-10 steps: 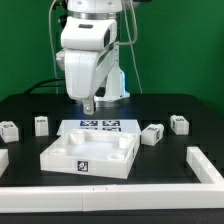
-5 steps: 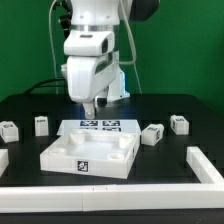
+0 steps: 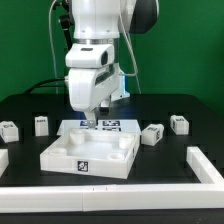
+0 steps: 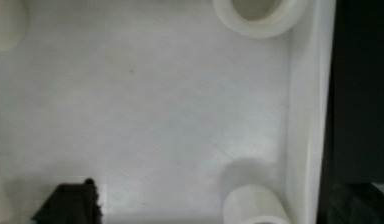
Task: Assemble square table
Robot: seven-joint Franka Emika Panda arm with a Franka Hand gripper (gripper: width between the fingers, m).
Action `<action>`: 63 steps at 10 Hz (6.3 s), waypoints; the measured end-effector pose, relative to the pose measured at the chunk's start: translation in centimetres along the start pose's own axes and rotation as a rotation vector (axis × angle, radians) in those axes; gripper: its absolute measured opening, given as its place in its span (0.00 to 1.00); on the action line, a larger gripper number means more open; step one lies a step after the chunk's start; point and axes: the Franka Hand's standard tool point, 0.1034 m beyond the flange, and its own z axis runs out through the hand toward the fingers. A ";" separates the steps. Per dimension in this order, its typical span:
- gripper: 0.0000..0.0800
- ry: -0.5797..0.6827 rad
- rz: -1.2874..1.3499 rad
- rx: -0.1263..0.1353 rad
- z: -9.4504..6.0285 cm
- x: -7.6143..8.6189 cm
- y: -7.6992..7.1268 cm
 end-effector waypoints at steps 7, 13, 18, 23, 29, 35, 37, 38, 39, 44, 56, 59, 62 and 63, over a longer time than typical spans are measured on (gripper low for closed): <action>0.81 0.046 0.002 -0.095 5.0 0.2 -3.3; 0.28 0.045 0.026 -0.083 5.4 0.6 -3.2; 0.08 0.044 0.026 -0.081 5.5 0.6 -3.2; 0.08 0.044 0.026 -0.081 5.5 0.6 -3.2; 0.08 0.070 -0.163 -0.093 5.6 9.1 -1.9; 0.08 0.076 -0.224 -0.105 5.6 11.1 -1.5; 0.08 0.048 -0.252 -0.078 5.6 11.2 -0.7; 0.08 0.029 -0.248 -0.052 5.6 11.4 0.2; 0.08 0.012 -0.233 -0.029 5.6 11.5 0.9; 0.08 -0.024 -0.230 0.028 5.6 11.5 1.0; 0.81 -0.025 -0.225 0.030 5.7 11.2 0.9; 0.81 -0.036 -0.105 0.019 3.5 11.9 0.4; 0.81 -0.073 0.194 0.011 -0.7 14.8 -2.0; 0.81 -0.073 0.324 0.003 -1.1 16.2 -3.0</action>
Offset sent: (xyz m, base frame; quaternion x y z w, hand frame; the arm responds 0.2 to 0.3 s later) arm -0.0370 0.0225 -0.0316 -0.1518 0.0535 -0.0589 0.9852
